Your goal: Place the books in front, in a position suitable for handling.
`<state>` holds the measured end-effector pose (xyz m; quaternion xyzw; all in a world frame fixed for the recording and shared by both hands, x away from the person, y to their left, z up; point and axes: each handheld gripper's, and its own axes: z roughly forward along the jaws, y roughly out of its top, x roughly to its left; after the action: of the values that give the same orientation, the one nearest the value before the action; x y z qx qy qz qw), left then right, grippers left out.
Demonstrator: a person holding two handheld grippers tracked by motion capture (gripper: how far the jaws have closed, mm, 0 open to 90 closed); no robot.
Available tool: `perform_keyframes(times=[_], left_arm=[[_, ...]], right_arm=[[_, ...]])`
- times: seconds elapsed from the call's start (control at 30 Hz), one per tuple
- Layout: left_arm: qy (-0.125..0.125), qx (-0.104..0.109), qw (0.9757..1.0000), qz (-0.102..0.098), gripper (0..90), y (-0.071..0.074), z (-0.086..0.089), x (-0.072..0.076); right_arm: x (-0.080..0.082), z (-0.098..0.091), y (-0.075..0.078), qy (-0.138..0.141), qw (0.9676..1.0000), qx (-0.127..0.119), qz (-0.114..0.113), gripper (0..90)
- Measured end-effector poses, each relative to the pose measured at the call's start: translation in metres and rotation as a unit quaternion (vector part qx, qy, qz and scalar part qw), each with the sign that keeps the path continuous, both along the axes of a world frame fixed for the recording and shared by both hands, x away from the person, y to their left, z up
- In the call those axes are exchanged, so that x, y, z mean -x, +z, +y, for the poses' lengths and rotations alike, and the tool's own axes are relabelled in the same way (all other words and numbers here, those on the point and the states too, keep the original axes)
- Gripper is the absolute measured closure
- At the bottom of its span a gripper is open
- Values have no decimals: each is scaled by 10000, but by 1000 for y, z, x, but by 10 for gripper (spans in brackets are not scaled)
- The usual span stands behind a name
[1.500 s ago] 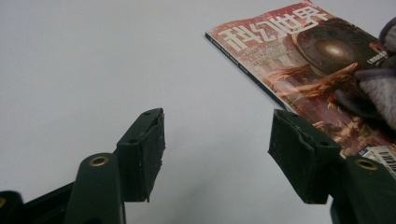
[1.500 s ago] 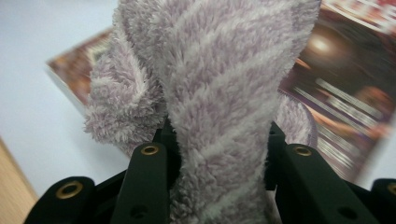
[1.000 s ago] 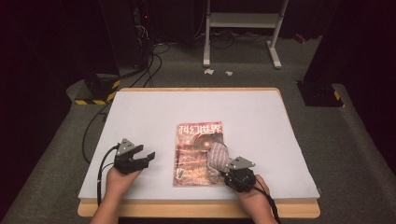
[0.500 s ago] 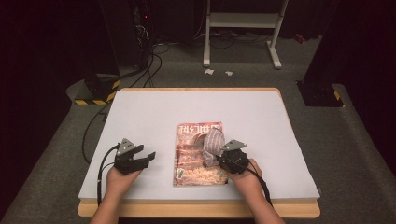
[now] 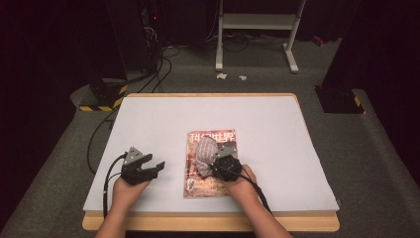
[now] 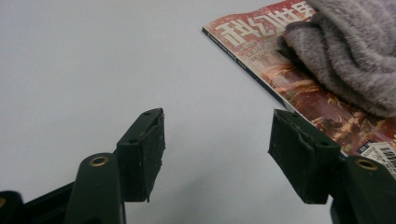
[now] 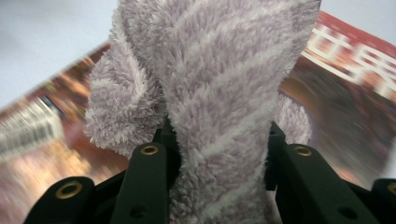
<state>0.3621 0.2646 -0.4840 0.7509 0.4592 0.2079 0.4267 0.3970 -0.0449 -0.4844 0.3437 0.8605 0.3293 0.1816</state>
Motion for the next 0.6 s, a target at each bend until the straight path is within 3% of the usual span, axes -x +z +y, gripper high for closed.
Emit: perform_keyframes(times=[0.4,0.6], left_arm=[[-11,-8,10000,-11,359,0,0,0],[-24,-6,10000,-10,359,0,1,0]], right_arm=[[0,55,-2,442,9990,-88,3,649],[-1,47,-1,421,9991,-78,22,649]])
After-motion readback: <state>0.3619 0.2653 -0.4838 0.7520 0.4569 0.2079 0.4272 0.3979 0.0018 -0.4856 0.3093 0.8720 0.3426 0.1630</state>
